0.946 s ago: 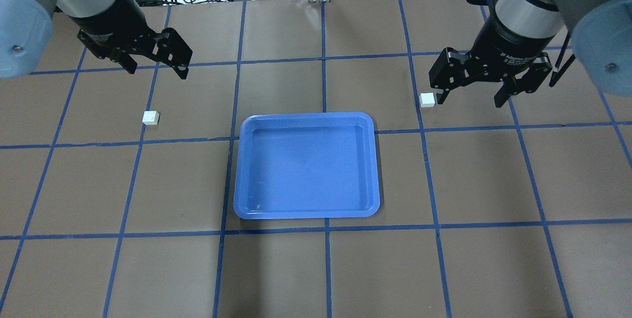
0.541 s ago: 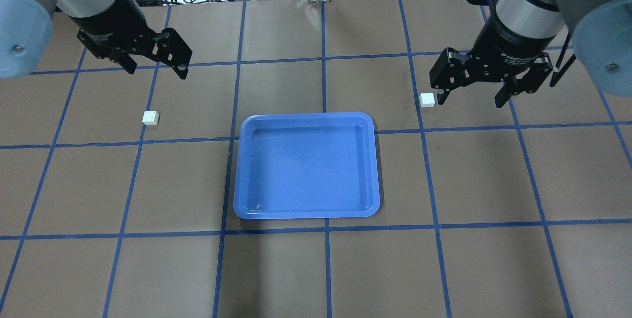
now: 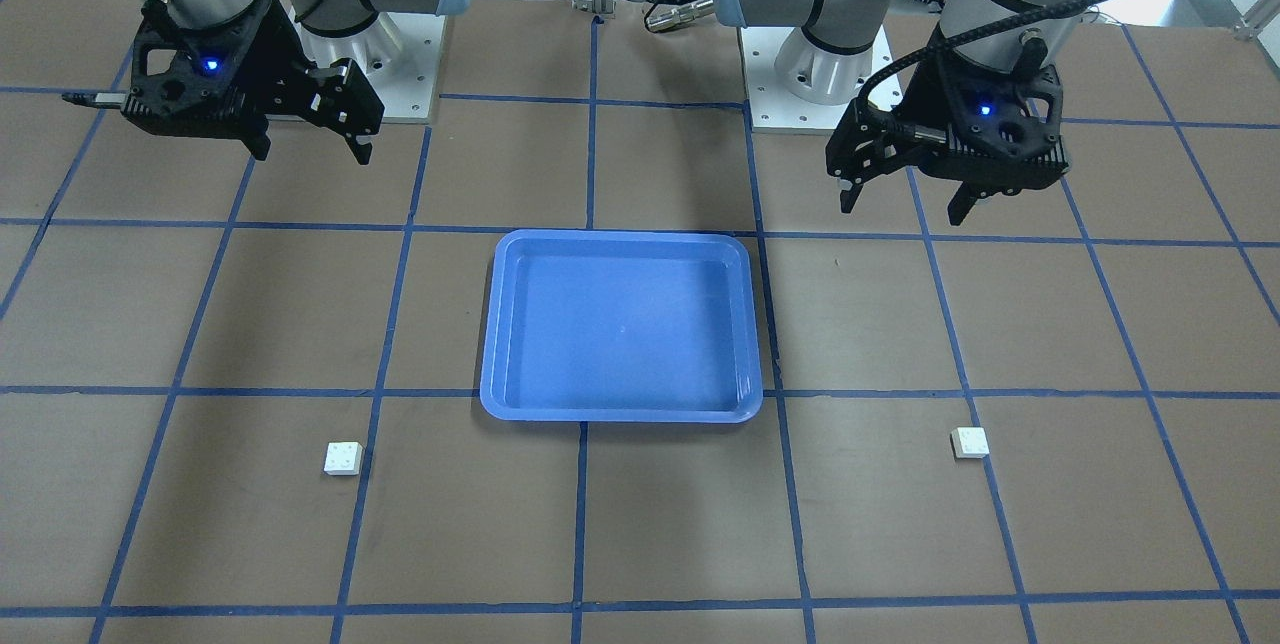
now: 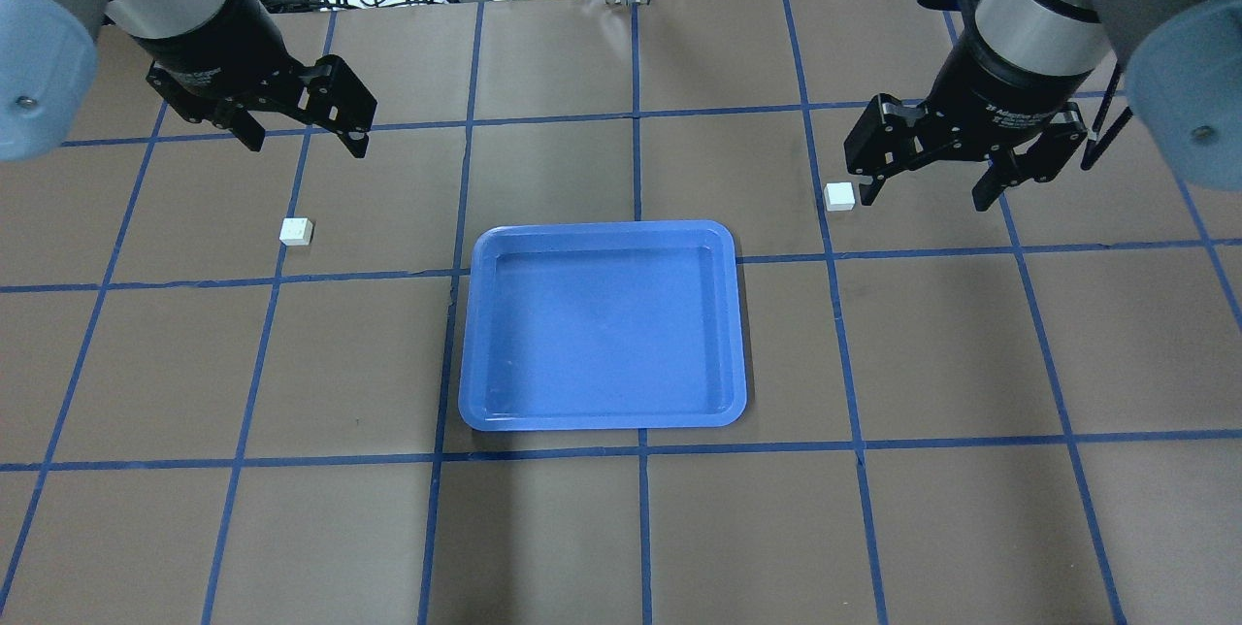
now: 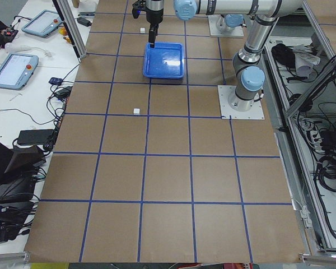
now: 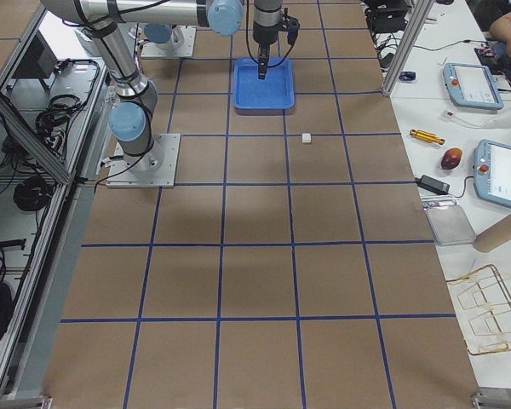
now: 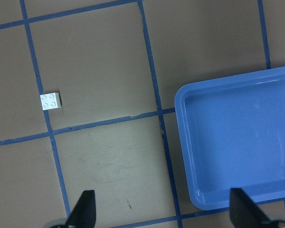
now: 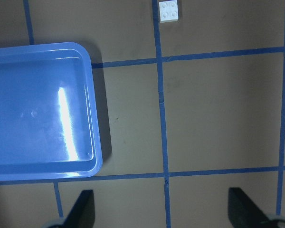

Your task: Assemble white blocks and place on blue tray

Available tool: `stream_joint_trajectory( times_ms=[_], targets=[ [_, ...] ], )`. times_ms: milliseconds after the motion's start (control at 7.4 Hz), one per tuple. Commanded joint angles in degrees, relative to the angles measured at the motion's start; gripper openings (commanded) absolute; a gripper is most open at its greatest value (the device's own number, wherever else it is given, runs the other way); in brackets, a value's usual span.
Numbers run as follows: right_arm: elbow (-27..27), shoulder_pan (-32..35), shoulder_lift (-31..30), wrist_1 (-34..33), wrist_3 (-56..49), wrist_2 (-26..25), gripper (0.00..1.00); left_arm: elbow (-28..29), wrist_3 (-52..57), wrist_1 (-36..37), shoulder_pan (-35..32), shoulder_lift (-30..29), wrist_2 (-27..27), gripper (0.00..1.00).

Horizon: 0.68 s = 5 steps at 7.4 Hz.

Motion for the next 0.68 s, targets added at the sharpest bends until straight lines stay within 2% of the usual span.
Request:
stream_joint_trajectory(
  times_ms=[0,270,541],
  targets=[
    [0.0,-0.8,0.5,-1.5,-4.0,0.7,1.00,-0.4,0.5,0.0,0.2,0.7,-0.3,1.00],
    [0.0,-3.9,2.1,-3.7,-20.2,0.6,1.00,-0.5,0.4,0.5,0.5,0.1,0.0,1.00],
    [0.0,-6.5,3.1,-5.9,-33.4,0.8,1.00,-0.9,0.7,0.0,6.7,-2.0,-0.2,1.00]
  ],
)
